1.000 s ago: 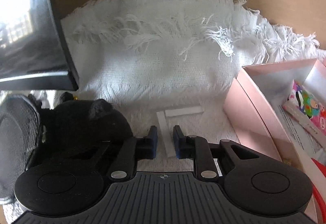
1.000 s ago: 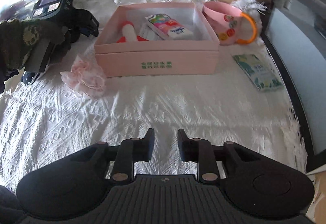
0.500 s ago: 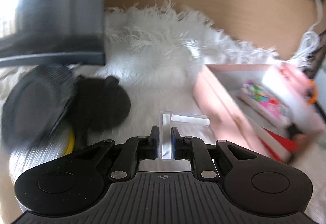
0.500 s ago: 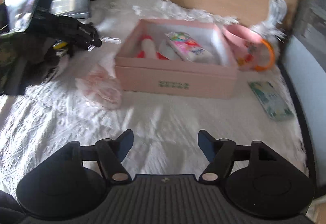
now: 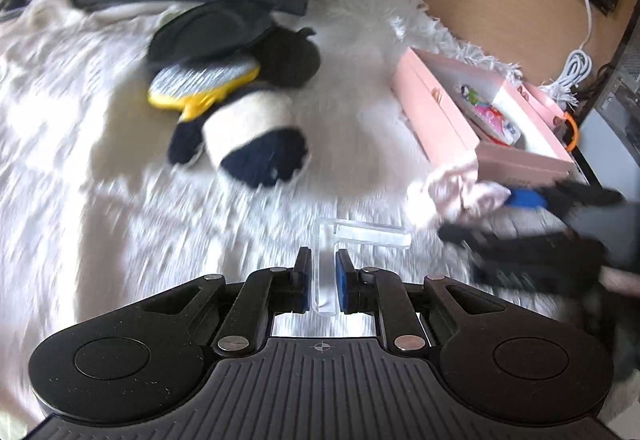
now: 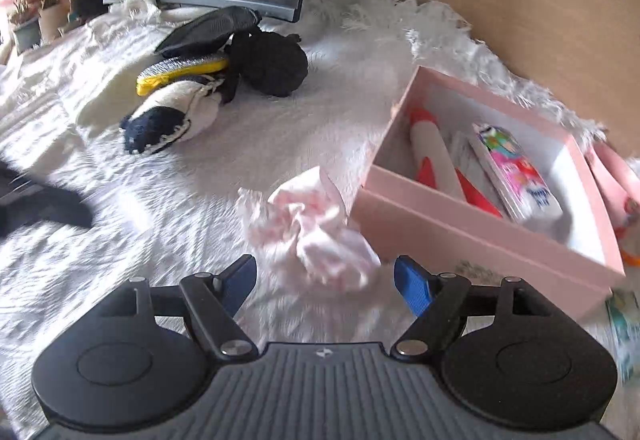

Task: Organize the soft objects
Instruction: 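Grasp the pink lace scrunchie with the right gripper and lift it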

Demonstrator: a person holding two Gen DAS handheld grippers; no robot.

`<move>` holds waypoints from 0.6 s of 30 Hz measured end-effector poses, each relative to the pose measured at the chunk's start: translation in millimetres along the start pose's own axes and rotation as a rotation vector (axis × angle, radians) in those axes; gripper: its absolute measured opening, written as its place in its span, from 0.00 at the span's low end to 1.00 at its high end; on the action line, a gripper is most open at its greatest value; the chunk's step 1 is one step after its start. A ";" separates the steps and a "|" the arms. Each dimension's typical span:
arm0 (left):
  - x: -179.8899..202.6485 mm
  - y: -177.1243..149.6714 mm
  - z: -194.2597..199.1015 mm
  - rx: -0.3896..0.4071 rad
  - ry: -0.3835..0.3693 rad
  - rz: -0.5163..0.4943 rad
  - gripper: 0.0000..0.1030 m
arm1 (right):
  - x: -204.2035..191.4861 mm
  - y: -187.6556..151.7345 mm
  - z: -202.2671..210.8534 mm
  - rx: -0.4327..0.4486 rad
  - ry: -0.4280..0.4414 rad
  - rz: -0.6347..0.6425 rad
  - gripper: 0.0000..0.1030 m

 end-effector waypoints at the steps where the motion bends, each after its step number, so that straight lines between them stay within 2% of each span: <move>1: -1.8 -5.3 5.4 -0.001 0.005 0.010 0.14 | -1.2 1.3 -3.5 0.002 0.000 0.003 0.73; 2: -2.8 -8.8 6.6 -0.002 0.006 0.021 0.14 | -2.5 3.1 -5.8 0.006 0.003 0.005 0.71; 3: -1.9 -12.5 8.2 -0.004 0.004 0.030 0.14 | -3.8 4.5 -6.7 0.011 0.008 0.007 0.59; 4: -1.7 -16.7 10.6 -0.007 0.001 0.034 0.14 | -5.7 5.2 -6.5 0.008 0.018 0.009 0.38; 7: 3.3 -30.6 14.4 -0.025 -0.003 0.022 0.14 | -7.5 1.7 0.4 -0.018 0.065 -0.018 0.18; 9: 9.5 -40.5 12.4 -0.050 -0.016 0.016 0.14 | -7.4 -1.8 11.6 -0.017 0.072 -0.029 0.15; 13: 29.5 -51.6 9.8 -0.084 -0.061 -0.020 0.14 | 1.8 -16.2 50.4 -0.004 0.044 -0.044 0.14; 18: 71.7 -58.2 9.0 -0.117 -0.148 -0.146 0.15 | 28.3 -48.1 102.9 0.002 -0.046 -0.106 0.14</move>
Point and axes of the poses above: each gripper's, at about its wrist camera, not at the fingertips, and z roughly against the way its jaws point, x to its right, y to its top, the point moved 9 cm from there along -z, roughly the way its jaws point, and after that the axes turned 7 degrees about z, right-handed, at the moved point
